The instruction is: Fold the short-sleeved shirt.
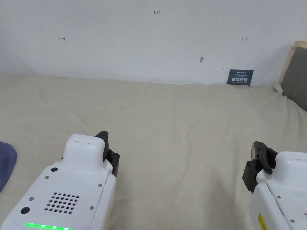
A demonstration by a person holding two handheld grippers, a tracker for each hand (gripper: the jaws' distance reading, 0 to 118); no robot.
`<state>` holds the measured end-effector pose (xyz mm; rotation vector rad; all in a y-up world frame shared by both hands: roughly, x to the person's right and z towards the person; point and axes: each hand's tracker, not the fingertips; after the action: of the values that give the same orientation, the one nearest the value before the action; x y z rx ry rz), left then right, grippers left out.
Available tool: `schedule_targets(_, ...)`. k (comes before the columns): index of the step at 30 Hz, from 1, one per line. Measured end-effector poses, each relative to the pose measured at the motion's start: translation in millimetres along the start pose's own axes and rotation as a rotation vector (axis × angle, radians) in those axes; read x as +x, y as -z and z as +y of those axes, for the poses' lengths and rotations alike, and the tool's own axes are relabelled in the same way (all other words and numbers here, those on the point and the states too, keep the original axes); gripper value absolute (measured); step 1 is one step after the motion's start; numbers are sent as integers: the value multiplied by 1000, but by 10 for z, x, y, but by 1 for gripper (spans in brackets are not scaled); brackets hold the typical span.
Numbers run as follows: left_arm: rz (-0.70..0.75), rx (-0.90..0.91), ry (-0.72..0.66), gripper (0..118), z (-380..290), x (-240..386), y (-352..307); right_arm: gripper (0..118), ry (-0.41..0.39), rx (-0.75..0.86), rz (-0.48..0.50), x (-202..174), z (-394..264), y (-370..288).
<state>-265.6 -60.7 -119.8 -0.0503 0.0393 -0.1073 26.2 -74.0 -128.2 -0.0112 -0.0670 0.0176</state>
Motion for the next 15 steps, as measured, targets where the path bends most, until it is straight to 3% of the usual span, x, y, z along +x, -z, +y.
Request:
schedule_targets(8,50,-13,-49,0,13,-313,-77,0,-20,2,37,-182,76,-29)
schedule_targets(13,231,-35,-38,0,-36,-909,-383,0,-36,-7,206,-777,71,53)
schedule_targets(15,331,-48,-29,0,-34,-805,-262,0,-35,-13,285,-1121,105,69)
